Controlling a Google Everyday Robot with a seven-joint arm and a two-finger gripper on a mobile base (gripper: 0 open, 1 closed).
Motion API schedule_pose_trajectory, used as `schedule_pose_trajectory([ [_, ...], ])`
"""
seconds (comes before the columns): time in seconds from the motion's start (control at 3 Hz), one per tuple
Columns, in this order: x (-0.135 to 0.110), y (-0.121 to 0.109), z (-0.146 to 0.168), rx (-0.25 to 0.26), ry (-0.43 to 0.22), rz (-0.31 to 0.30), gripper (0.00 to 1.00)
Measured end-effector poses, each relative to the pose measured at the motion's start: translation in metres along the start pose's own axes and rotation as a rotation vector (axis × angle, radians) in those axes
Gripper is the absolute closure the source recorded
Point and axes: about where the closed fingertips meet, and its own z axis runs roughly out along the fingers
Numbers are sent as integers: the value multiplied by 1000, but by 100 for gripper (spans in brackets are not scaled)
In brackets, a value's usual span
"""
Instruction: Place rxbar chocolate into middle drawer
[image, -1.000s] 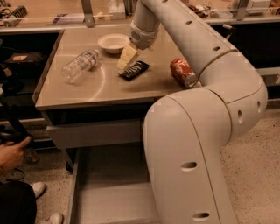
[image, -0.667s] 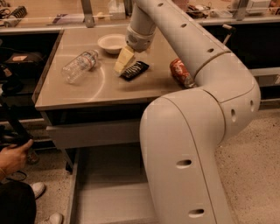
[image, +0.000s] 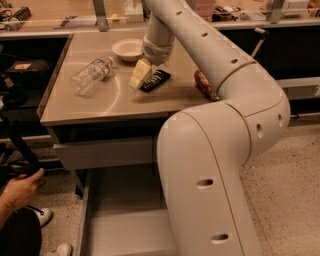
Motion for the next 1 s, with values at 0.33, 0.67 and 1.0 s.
schedule_pose_trajectory([
  [0.33, 8, -3, 13, 0, 20, -11, 0],
  [0.67, 18, -6, 22, 15, 43, -26, 0],
  [1.0, 19, -5, 24, 13, 46, -26, 19],
])
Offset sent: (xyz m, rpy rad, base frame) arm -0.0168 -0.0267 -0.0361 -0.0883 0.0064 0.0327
